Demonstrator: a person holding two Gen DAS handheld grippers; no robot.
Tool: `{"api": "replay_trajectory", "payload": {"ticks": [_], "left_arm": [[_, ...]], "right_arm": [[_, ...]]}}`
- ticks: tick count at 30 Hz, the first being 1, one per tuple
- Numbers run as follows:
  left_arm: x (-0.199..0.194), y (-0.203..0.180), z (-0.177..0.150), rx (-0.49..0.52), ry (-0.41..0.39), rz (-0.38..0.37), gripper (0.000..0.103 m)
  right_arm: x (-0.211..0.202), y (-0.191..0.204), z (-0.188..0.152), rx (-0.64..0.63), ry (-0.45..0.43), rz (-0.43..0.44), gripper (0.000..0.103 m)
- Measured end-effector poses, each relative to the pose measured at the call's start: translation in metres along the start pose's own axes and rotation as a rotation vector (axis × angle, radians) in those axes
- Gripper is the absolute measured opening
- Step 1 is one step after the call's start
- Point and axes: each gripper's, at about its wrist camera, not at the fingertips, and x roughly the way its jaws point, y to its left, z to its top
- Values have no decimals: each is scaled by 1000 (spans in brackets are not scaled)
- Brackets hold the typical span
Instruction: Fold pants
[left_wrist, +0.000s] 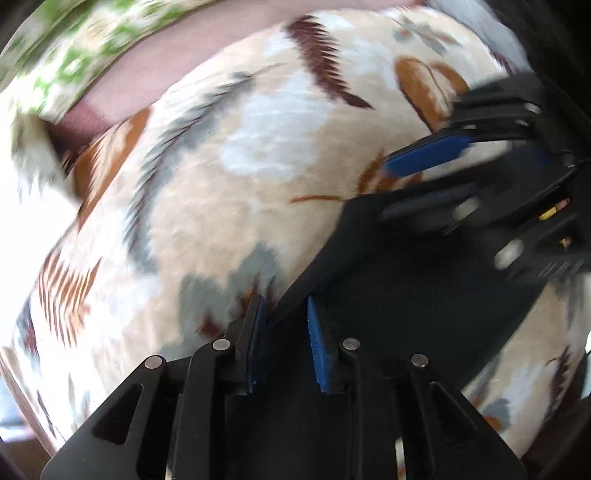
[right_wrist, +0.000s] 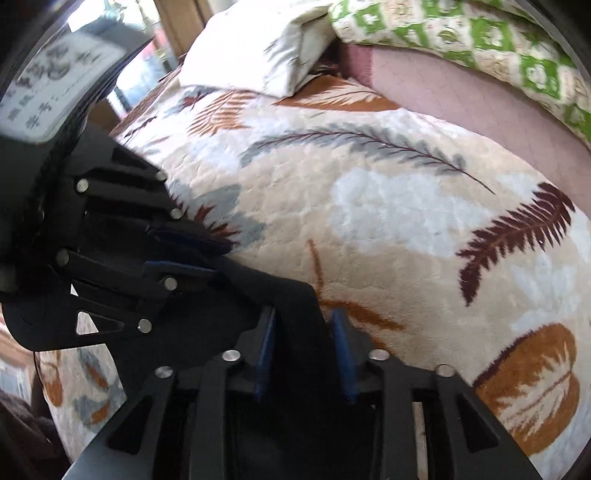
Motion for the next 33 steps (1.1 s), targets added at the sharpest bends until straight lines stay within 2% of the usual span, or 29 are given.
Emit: {"api": "replay_trajectory", "payload": {"ticks": [2, 4, 5, 6, 7, 8, 9, 13, 17, 18, 23, 25, 27, 30, 33], "left_arm": [[-24, 20, -14, -81, -27, -34, 22], [-49, 44, -31, -167, -68, -90, 25], [-61, 56, -43, -222, -82, -105, 28], [-69, 66, -55, -276, -92, -116, 39], [-77, 74, -69, -326, -105, -139, 51], [-81, 81, -82, -373, -106, -155, 55], [-79, 87, -91, -416, -102, -171, 58], [-64, 94, -135, -565, -48, -297, 58], [-49, 92, -151, -653, -32, -395, 58], [-45, 90, -152, -658, -23, -401, 58], [-26, 82, -153, -651, 21, -299, 58], [-13, 81, -154, -687, 45, -319, 69], [-11, 81, -157, -730, 7, -346, 81], [-14, 77, -158, -781, -73, -379, 81], [-10, 76, -159, -827, -97, -368, 81]], "right_arm": [[-20, -6, 0, 64, -32, 7, 36], [-49, -13, -5, 147, -98, 45, 36], [-67, -16, -11, 208, -140, 70, 40], [-85, -18, -20, 274, -188, 91, 44], [-98, -18, -29, 327, -214, 100, 55], [-110, -13, -43, 377, -233, 103, 60], [-118, -7, -55, 405, -247, 104, 60], [-138, 17, -117, 544, -281, 102, 60], [-162, 8, -188, 746, -377, 116, 60], [-168, 2, -203, 787, -392, 105, 60], [-196, -21, -262, 938, -427, 58, 60], [-204, -24, -274, 951, -439, 47, 60], [-211, -28, -284, 965, -451, 32, 60], [-222, -44, -300, 1012, -492, 13, 60], [-231, -68, -317, 1094, -528, -50, 61]]}}
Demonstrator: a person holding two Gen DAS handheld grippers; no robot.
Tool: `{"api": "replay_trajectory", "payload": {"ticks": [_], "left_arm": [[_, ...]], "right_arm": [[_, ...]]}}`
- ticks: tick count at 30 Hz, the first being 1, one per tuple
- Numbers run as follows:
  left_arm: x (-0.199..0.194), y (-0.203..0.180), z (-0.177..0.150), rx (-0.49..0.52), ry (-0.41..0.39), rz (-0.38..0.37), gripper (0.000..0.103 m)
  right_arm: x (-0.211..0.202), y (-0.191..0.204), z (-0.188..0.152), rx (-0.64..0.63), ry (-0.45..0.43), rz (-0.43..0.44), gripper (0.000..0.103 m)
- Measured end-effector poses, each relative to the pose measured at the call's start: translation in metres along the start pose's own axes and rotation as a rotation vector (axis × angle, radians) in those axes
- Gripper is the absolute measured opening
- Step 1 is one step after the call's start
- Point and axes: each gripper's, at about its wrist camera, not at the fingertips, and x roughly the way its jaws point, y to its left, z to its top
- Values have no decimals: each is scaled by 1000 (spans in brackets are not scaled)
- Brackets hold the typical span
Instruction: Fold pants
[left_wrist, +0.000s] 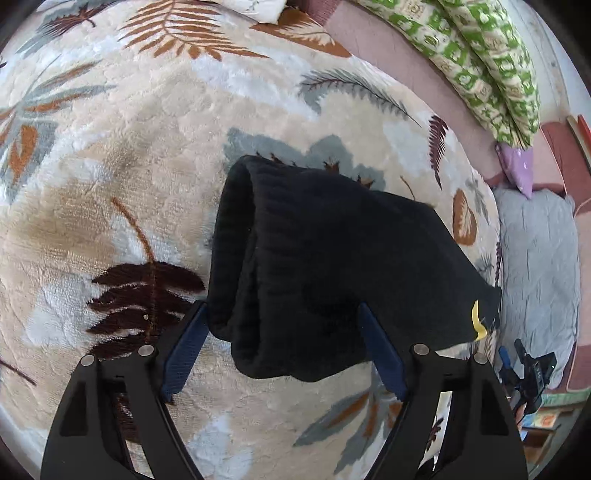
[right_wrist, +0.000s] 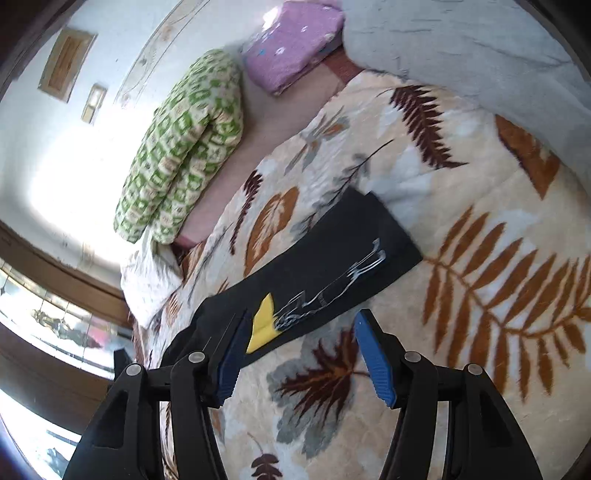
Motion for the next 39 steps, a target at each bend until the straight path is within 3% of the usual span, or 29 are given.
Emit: {"api": "replay_trajectory", "payload": {"ticks": [5, 9, 11, 12, 13, 14, 15, 16, 20, 27, 39], "left_arm": [[-3, 6, -1, -30, -6, -31, 80], [-2, 6, -1, -35, -9, -35, 80], [-3, 7, -3, -51, -25, -37, 80], [-4, 8, -3, -67, -40, -38, 72], [-5, 12, -5, -90, -53, -46, 57], [-4, 15, -6, -115, -54, -58, 50], [-3, 19, -7, -144, -56, -71, 41], [-3, 23, -9, -168, -63, -75, 36], [-8, 32, -17, -229, -59, -111, 31], [-19, 36, -41, -242, -29, -120, 31], [-24, 42, -75, -289, -64, -122, 31]], "right_arm": [[18, -35, 26, 71, -40, -127, 62], [48, -54, 35, 165, -2, -60, 62], [59, -54, 33, 179, 8, -67, 63], [59, -54, 32, 188, -12, -56, 63], [58, -56, 31, 208, -27, -32, 57], [58, -59, 32, 229, -40, -11, 36], [60, -63, 32, 255, -31, -10, 22], [67, -68, 31, 288, 5, 4, 17], [62, -63, 31, 279, -29, -5, 15], [21, -35, 35, 217, -65, 75, 15], [28, -84, -6, 290, -36, 22, 15]]}}
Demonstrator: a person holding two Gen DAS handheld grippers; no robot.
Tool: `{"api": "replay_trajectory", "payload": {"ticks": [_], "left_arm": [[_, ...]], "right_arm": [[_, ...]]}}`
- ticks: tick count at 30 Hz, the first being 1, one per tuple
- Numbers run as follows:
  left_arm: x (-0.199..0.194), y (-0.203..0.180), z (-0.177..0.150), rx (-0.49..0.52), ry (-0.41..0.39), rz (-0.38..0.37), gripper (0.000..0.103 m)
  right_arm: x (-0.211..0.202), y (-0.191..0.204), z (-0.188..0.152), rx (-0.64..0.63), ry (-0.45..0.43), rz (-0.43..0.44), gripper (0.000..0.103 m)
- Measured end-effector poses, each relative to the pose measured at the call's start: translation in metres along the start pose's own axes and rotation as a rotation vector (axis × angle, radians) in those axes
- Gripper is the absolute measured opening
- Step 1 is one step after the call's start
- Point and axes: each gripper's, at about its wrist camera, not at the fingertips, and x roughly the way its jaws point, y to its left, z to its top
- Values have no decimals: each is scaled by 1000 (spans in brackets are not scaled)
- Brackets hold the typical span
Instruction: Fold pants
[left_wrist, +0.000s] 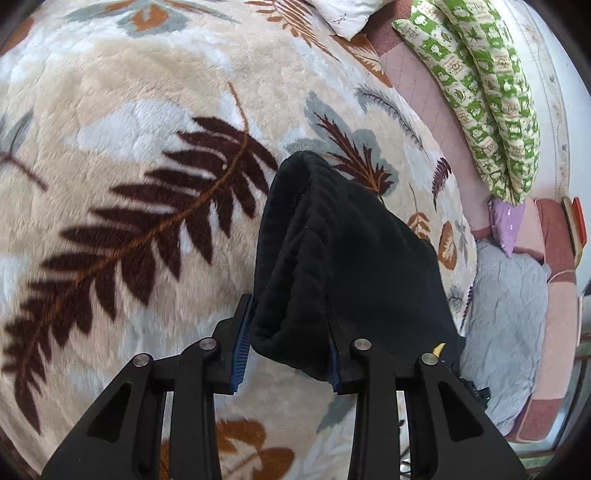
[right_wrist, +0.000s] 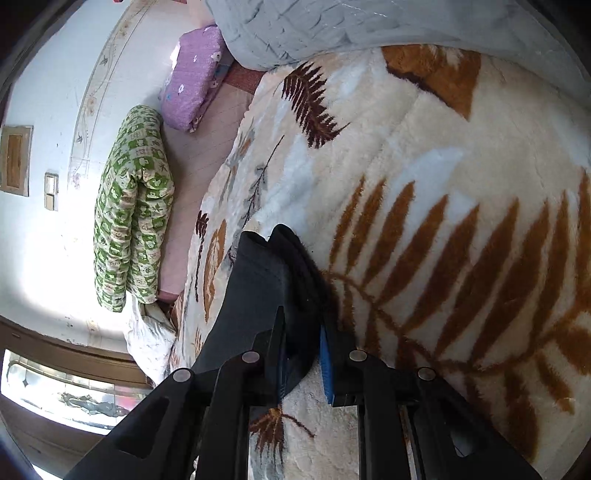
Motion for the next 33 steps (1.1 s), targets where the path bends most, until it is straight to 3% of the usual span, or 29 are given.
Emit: {"api": "replay_trajectory", "payload": {"ticks": [3, 8, 14, 17, 22, 24, 26, 30, 33], "left_arm": [[-10, -4, -4, 34, -44, 48, 31], [-3, 11, -7, -6, -35, 45, 31], [2, 5, -7, 47, -31, 84, 33], [-10, 5, -14, 39, -19, 81, 36], [-50, -10, -48, 64, -136, 221, 48], [-57, -39, -67, 145, -168, 236, 48], [-53, -85, -91, 252, -159, 187, 48], [-5, -190, -143, 465, 3, 43, 49], [53, -261, -181, 534, 126, -20, 49]], "right_arm": [[-4, 8, 0, 1, -8, 15, 15], [-16, 22, 2, -29, -4, 39, 15], [1, 6, -8, -86, -10, -63, 12], [-1, 19, -11, -159, -9, -101, 20], [-43, 26, -2, -106, -29, -70, 39], [-70, 30, 4, -112, -60, -46, 46], [-89, 34, 10, -124, -72, -54, 51], [-103, 45, 20, -172, -32, -64, 53], [-101, 47, 25, -177, 12, -55, 54]]}}
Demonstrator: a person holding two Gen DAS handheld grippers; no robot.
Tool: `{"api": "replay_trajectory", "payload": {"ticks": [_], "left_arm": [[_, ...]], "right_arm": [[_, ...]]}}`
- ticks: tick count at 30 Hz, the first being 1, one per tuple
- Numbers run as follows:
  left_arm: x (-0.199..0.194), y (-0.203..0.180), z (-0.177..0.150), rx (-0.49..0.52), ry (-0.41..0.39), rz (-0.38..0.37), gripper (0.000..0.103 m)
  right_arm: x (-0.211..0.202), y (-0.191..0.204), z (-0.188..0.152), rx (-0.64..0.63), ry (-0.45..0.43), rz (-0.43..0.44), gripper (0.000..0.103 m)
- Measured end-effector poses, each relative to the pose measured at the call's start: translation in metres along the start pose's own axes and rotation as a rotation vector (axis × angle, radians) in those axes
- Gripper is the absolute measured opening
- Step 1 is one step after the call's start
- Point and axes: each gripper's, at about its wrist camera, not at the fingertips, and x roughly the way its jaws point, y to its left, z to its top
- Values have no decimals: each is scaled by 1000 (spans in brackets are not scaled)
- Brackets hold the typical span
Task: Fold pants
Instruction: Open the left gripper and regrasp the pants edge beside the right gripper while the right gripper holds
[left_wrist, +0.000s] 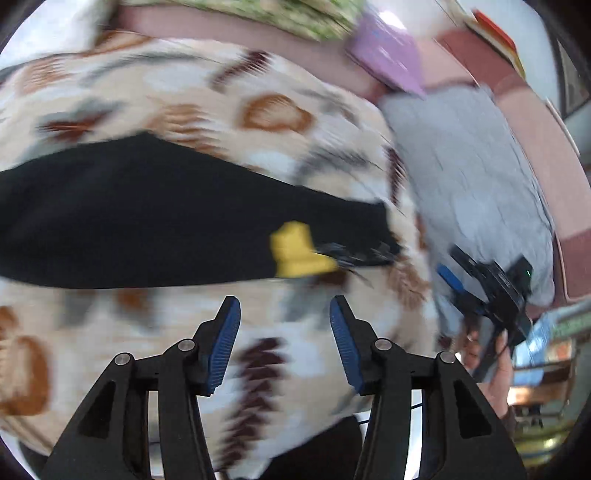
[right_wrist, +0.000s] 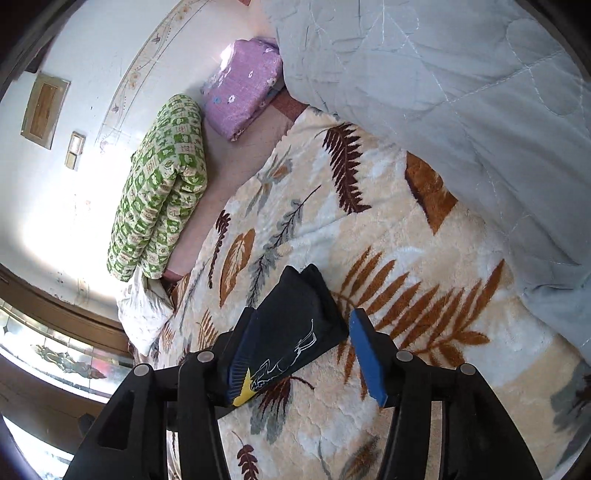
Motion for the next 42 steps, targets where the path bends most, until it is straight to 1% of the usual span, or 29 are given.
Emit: {"api": "replay_trajectory", "payload": {"ticks": [3, 4, 6, 8, 12, 13, 15, 17, 20, 23, 25, 27, 28, 29, 30, 31, 32, 36, 38, 41, 42], "left_arm": [[55, -49, 10, -25, 67, -74, 49], [70, -60, 12, -43, 84, -85, 49], [99, -73, 16, -98, 122, -116, 49], [118, -79, 15, -166, 148, -134, 49], [133, -75, 13, -318, 142, -167, 49], [134, -75, 11, -341, 142, -170, 49], [136, -75, 10, -366, 146, -185, 49], [134, -74, 11, -382, 128, -185, 49], [136, -72, 13, -421, 121, -203, 49], [140, -69, 12, -466, 133, -224, 49], [146, -71, 11, -486, 139, -228, 49], [151, -72, 10, -505, 150, -234, 49], [154, -73, 10, -514, 152, -236, 49], [156, -75, 10, -518, 150, -235, 49], [158, -76, 10, -518, 148, -232, 49], [161, -78, 11, -516, 144, -228, 49], [163, -80, 12, -511, 139, -221, 49], [171, -78, 12, -515, 123, -199, 49], [177, -77, 14, -533, 114, -193, 49], [179, -81, 17, -528, 90, -166, 49], [180, -82, 19, -522, 88, -154, 47]], "right_arm": [[8, -3, 8, -13, 41, 4, 54], [10, -4, 10, -28, 44, 4, 54], [18, -7, 18, -50, 75, 1, 54], [26, -9, 27, -76, 100, 1, 54], [58, -8, 43, -138, 196, 25, 54], [67, -8, 46, -147, 218, 28, 54], [87, -9, 51, -149, 259, 42, 54], [107, -10, 55, -148, 288, 52, 54], [133, -4, 56, -165, 339, 95, 54], [151, 0, 57, -203, 371, 75, 54], [156, 4, 57, -235, 388, 96, 53], [159, 9, 57, -294, 408, 90, 45], [161, 11, 57, -324, 412, 79, 27], [162, 11, 58, -346, 416, 51, 17], [162, 9, 60, -343, 414, 42, 17], [161, 5, 62, -324, 410, 49, 11], [160, 2, 66, -309, 399, 53, 7], [159, -13, 75, -242, 386, 60, 7], [161, -19, 75, -219, 402, 90, 12], [159, -23, 76, -171, 402, 156, 12], [158, -23, 77, -169, 395, 157, 13]]}}
